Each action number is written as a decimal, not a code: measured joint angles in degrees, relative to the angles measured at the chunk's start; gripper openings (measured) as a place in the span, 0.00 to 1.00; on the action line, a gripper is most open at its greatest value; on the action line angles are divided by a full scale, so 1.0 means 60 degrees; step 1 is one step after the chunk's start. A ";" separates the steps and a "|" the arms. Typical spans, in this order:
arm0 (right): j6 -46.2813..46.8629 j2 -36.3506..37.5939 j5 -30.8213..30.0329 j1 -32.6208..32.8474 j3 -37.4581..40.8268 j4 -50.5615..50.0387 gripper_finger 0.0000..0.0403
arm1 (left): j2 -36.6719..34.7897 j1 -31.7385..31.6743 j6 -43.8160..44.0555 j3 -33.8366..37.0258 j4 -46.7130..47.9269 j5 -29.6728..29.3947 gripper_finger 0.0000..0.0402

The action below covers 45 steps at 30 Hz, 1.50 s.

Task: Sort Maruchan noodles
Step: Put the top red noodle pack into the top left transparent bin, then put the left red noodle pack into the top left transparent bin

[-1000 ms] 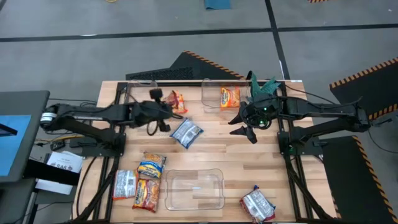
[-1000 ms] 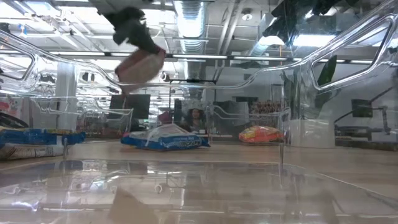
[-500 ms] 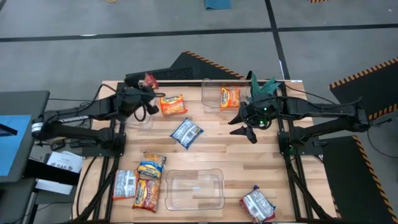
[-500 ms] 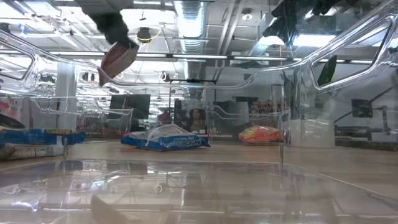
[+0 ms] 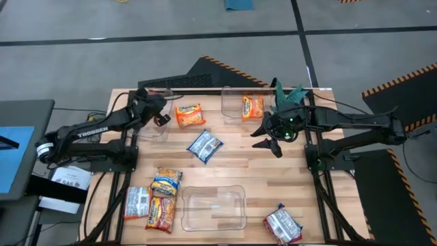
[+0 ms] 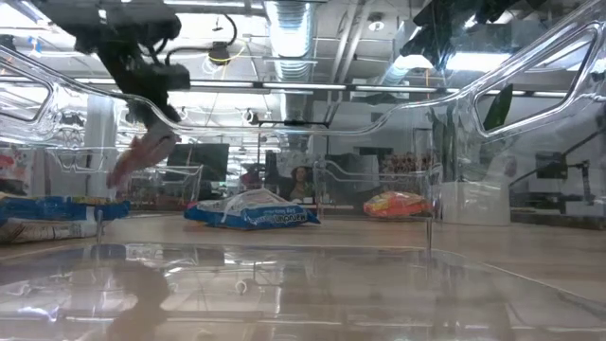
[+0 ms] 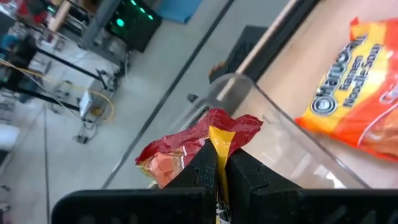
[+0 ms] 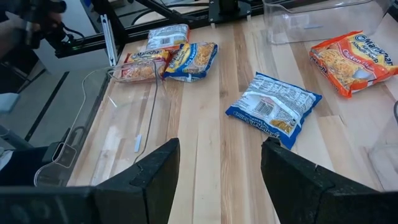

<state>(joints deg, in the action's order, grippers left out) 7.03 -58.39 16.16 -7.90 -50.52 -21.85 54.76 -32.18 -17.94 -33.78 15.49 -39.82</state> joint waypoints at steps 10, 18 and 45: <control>0.0506 0.0000 -0.0233 -0.0008 0.0000 0.0007 0.61 | 0.1634 -0.1258 -0.0276 0.0025 -0.1876 0.0847 0.00; 0.0581 0.0003 -0.0246 -0.0008 0.0000 0.0110 0.61 | 0.1824 -0.1291 -0.0336 -0.0030 -0.2018 0.0623 0.17; 0.0823 0.0000 -0.0823 -0.0019 0.0000 0.0768 0.61 | -0.2226 -0.0109 0.3296 -0.0044 -0.1409 0.7835 0.55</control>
<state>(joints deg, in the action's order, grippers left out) 11.97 -58.39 11.22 -8.01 -50.52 -17.24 41.40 -32.83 1.84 -34.04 7.03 7.19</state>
